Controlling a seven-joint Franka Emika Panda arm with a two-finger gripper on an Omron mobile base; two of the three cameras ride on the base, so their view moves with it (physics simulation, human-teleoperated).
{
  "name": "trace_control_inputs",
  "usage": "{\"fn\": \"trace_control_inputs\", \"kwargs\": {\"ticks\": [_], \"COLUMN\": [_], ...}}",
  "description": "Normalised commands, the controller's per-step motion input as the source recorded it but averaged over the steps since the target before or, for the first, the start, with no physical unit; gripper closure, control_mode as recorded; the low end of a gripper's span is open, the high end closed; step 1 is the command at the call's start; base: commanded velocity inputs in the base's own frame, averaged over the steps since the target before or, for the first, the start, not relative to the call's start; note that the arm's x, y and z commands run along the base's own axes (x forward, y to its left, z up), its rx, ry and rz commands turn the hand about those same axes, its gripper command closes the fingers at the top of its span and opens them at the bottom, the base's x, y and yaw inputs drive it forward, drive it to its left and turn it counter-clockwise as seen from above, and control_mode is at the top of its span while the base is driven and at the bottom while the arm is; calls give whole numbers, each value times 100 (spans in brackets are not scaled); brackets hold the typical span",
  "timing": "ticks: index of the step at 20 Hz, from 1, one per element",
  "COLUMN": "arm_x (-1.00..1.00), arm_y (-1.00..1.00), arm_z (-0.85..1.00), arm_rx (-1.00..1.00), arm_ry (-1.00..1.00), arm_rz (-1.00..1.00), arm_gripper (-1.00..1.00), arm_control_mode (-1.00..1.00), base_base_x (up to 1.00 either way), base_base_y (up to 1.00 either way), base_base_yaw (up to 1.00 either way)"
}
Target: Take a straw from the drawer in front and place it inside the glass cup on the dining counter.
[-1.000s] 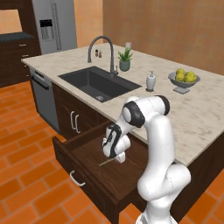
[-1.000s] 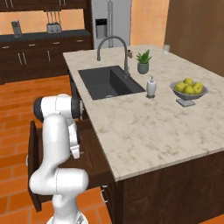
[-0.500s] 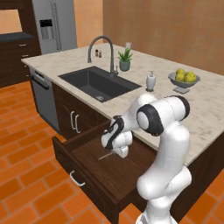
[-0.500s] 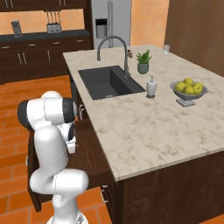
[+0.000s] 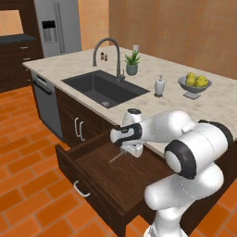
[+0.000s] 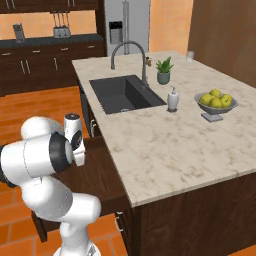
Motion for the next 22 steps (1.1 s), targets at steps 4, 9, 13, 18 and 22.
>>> {"fn": "trace_control_inputs", "kwargs": {"ticks": [4,9,13,18,22], "arm_x": [-51,-31,-7,-26,-29], "arm_y": [0,0,-6,-31,-43], "arm_z": [100,100,100,77,49], "arm_rx": [-11,-17,-16,-11,0], "arm_ry": [-3,0,0,-2,0], "arm_rz": [18,23,24,21,15], "arm_gripper": [100,100,100,100,100], "arm_control_mode": [-100,-100,-100,-100,-100], "base_base_x": [0,0,0,0,0], "base_base_y": [0,0,0,0,0], "base_base_yaw": [0,0,0,0,0]}}
